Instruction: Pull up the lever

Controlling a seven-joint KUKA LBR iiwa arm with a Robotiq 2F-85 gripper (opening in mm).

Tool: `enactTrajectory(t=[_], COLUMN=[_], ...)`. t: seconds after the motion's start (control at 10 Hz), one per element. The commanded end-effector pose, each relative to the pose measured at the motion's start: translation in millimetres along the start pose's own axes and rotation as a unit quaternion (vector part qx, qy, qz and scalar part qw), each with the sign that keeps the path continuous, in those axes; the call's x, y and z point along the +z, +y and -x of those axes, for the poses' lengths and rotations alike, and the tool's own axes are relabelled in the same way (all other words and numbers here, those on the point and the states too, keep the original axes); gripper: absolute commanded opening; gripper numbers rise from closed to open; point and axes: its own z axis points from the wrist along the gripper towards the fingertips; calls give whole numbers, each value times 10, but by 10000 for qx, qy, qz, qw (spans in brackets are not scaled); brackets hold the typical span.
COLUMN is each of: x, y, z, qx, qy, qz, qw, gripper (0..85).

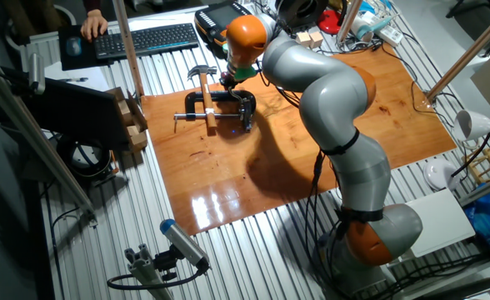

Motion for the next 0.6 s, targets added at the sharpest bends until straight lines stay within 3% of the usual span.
enactTrajectory(t=[0.0, 0.5], x=[7, 171], y=[5, -16], z=[-5, -45], qx=[-3, 54], qy=[-2, -62], qz=[-15, -68], qw=[10000, 9999], gripper=[340, 340])
